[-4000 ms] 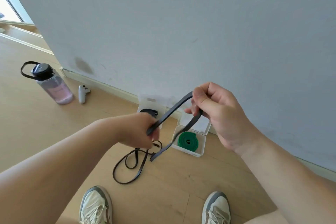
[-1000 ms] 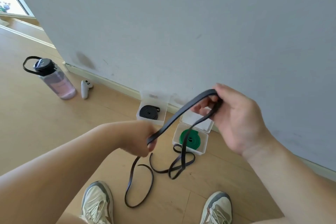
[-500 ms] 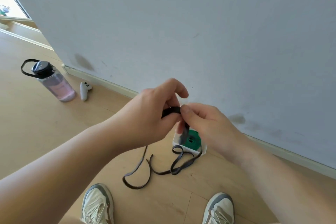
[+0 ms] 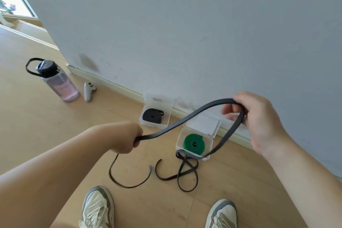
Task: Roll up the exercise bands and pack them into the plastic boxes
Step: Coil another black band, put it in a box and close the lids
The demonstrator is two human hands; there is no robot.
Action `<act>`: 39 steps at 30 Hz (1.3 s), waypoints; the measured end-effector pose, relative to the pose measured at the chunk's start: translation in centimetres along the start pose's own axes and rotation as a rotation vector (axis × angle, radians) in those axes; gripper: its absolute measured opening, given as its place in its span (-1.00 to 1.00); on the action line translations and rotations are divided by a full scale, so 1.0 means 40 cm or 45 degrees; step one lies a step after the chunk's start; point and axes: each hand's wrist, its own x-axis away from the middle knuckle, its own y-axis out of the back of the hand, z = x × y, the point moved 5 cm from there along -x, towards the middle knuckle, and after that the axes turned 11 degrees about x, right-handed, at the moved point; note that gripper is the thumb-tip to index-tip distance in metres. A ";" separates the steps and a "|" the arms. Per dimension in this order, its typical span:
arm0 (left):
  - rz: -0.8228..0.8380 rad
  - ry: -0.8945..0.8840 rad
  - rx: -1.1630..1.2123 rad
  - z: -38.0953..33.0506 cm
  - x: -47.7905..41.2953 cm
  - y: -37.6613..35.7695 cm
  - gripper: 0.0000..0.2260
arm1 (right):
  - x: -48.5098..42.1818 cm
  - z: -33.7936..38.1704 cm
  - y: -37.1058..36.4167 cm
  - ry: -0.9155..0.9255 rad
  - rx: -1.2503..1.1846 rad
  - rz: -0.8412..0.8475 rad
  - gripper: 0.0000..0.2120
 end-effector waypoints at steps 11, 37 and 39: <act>-0.680 -0.861 0.678 -0.227 0.199 0.154 -0.73 | 0.082 0.015 -0.167 0.153 0.259 0.614 -0.75; -0.588 -0.809 0.727 -0.235 0.170 0.113 -0.70 | 0.086 0.007 -0.189 0.073 0.238 0.638 -0.69; -0.618 -0.831 0.727 -0.230 0.174 0.120 -0.66 | 0.076 0.007 -0.183 0.122 0.304 0.513 -0.71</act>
